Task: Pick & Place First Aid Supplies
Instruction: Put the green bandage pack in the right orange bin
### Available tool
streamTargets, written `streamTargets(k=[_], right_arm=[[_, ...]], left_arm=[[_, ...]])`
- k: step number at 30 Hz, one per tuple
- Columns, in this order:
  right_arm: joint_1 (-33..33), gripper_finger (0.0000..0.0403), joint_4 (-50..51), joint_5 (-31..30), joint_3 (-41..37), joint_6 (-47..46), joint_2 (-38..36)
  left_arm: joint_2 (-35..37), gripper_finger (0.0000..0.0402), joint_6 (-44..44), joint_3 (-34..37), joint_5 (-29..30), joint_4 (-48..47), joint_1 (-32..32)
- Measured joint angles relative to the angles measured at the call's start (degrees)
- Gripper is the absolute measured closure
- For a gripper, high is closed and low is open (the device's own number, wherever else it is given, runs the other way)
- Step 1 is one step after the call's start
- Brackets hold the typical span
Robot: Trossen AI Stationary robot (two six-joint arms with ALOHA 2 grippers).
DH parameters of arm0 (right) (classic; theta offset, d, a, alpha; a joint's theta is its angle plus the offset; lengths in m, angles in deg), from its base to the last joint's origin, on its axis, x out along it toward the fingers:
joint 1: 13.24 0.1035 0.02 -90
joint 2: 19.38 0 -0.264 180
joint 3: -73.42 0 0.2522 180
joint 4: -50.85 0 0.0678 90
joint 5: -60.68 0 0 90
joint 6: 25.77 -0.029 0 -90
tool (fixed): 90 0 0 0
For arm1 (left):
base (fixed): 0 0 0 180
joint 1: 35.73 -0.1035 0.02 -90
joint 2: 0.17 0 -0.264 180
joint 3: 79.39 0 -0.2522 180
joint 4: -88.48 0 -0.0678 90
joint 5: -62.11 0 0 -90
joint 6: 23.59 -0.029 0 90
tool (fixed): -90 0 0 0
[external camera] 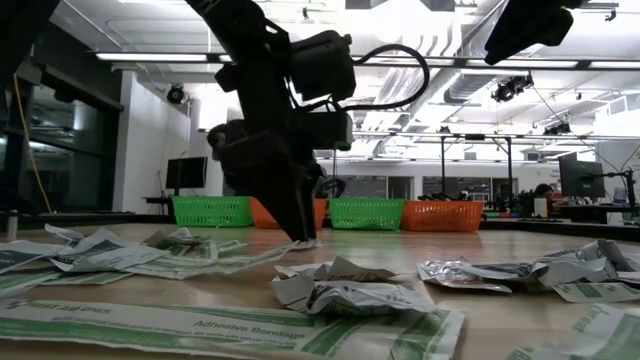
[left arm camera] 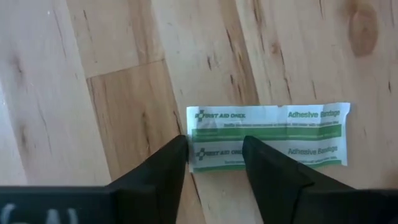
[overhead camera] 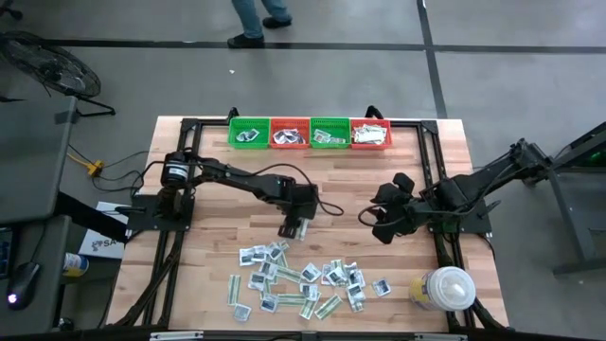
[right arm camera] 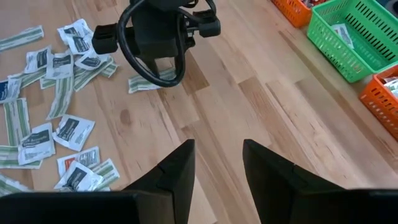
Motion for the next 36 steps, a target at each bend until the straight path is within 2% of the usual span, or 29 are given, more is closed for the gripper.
streamTargets(k=[14,19,26,31,36], right_arm=[[-0.02,0.0274,0.0,0.0,0.0,0.02,0.0],[-0.02,0.0274,0.02,-0.19,0.0,0.11,0.02],[-0.04,0.0274,-0.01,-0.74,0.0,0.14,0.02],[-0.45,0.0274,-2.39,-2.74,0.0,0.64,0.02],[-2.14,0.0274,-8.0,-3.55,0.0,4.92,0.04]], left_arm=[[0.01,0.0395,1.64,0.08,-0.5,-0.49,0.05],[1.29,0.0399,1.15,0.36,-0.47,-0.39,-0.17],[7.96,0.0401,1.06,1.11,1.07,-2.3,-2.07],[15.25,0.0401,1.46,0.71,4.97,1.93,-3.79],[20.87,0.0401,2.04,0.7,9.24,8.73,-4.35]])
